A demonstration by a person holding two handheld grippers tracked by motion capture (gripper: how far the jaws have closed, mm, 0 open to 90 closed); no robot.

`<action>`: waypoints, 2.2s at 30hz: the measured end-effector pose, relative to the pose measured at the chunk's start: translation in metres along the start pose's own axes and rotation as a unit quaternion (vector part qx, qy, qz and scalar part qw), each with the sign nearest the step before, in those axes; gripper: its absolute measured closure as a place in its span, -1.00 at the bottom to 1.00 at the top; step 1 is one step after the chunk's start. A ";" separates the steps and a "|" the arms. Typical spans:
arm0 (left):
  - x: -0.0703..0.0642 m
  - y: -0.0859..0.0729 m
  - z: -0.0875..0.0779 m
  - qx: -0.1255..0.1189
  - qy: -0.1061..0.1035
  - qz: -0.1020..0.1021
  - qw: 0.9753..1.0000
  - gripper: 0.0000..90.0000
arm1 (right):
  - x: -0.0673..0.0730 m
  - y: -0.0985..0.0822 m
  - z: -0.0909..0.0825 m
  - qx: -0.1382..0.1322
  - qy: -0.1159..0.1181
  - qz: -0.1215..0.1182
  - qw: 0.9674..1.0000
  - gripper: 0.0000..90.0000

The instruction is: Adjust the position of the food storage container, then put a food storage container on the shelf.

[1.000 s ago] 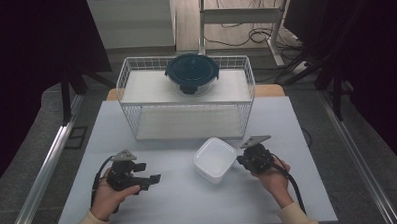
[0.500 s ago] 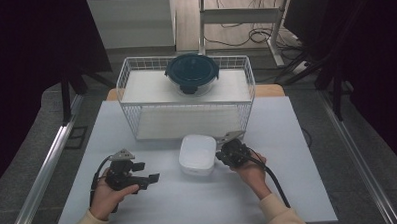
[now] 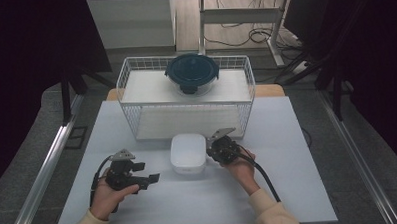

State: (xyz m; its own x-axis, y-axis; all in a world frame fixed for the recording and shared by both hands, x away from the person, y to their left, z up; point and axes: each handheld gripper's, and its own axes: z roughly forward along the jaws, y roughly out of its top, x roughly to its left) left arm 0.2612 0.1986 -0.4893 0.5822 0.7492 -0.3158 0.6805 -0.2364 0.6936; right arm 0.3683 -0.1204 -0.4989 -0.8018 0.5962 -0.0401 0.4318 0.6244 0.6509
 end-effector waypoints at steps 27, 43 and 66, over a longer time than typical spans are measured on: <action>0.003 0.000 -0.006 -0.028 0.017 -0.014 0.999 -0.52 | -0.011 -0.065 -0.085 -0.077 0.021 0.153 0.985 -0.40; 0.003 0.006 -0.005 -0.041 0.018 -0.026 0.999 -0.53 | -0.010 -0.061 -0.091 -0.084 0.025 0.180 0.980 -0.38; 0.013 0.064 0.020 -0.049 -0.029 -0.105 0.993 -0.44 | -0.001 -0.007 -0.059 -0.105 0.075 0.212 0.969 -0.24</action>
State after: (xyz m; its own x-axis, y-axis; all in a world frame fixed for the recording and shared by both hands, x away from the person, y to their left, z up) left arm 0.3215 0.1810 -0.4620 0.4594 0.7380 -0.4942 0.7439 -0.0156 0.6682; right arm 0.3415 -0.1548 -0.4591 -0.6288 0.6871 0.3640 0.6543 0.2146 0.7251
